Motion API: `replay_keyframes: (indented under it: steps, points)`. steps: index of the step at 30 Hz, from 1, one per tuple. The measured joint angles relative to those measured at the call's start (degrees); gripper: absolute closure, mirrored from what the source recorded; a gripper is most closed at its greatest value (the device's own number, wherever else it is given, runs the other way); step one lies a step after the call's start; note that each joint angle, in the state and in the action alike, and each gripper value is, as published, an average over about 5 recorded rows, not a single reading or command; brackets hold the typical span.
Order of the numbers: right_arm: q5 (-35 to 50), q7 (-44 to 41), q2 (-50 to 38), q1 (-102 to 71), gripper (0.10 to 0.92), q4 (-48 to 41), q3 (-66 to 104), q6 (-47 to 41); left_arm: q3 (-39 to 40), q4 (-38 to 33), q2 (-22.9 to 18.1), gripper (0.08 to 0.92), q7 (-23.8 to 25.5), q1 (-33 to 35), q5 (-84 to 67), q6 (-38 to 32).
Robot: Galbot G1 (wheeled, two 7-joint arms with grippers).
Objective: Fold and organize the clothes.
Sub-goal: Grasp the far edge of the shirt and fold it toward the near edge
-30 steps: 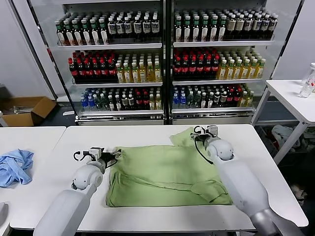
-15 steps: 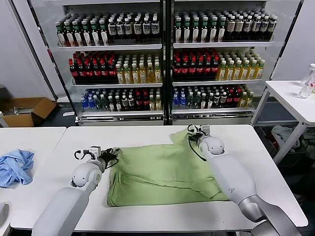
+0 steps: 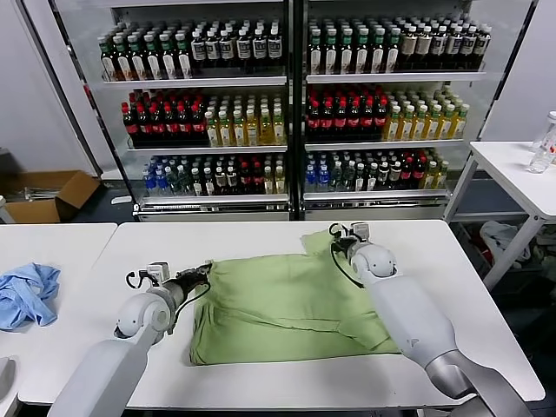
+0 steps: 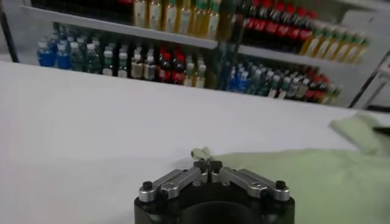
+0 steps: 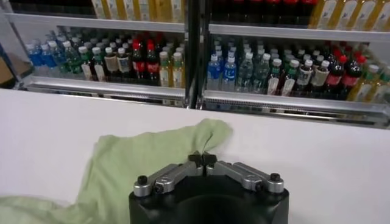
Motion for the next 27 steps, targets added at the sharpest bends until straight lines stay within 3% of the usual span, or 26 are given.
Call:
replay_keyframes:
  steps: [11,27]
  points:
    - [2.2,1.3,-6.2,-9.0,0.919,16.1,5.3,-0.3,-5.3,-7.9,1.5,0.916,0.5,5.2,-6.8,-0.4]
    - [3.5,2.8,-13.8,-34.1,0.919,40.4,18.6,-1.4,-11.3,-20.4,2.8,0.916,0.6,19.8,-7.7,1.2]
